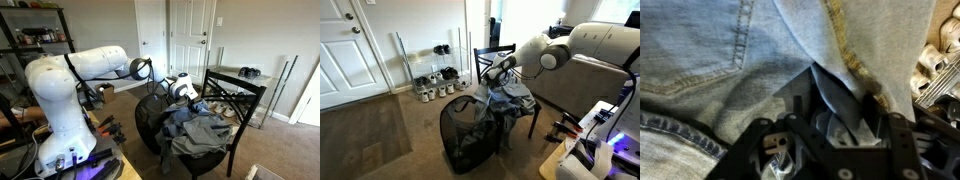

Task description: Put one pair of trousers in the laundry bag

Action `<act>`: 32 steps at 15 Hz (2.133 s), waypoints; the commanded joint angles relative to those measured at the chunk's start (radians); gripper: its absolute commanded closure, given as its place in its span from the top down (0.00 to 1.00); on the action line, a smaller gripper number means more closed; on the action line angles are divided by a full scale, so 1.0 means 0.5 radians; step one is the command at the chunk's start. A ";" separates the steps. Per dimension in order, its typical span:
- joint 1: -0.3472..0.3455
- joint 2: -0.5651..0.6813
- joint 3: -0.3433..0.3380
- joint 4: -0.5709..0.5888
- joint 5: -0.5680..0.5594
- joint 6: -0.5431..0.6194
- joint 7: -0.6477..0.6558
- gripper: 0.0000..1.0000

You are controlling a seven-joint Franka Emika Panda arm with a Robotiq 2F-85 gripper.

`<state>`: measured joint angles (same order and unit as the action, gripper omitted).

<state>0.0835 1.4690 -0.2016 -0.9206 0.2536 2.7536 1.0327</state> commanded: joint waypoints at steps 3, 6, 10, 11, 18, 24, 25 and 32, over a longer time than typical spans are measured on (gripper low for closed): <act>0.019 0.000 -0.032 0.004 -0.132 0.055 0.063 0.21; 0.030 0.000 -0.064 -0.008 -0.175 0.069 0.062 0.02; 0.041 0.000 -0.076 -0.014 -0.205 0.101 0.065 0.00; 0.068 -0.013 -0.094 -0.044 -0.158 0.139 0.034 0.01; 0.247 -0.204 -0.083 -0.463 -0.141 0.744 -0.012 0.01; 0.380 -0.444 -0.019 -0.956 -0.179 1.257 -0.088 0.01; 0.369 -0.489 0.036 -1.037 -0.221 1.348 -0.122 0.01; 0.318 -0.823 0.380 -1.417 -0.114 1.418 -0.706 0.01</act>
<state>0.2631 1.1823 -0.0730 -1.4795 0.1522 3.4628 0.8124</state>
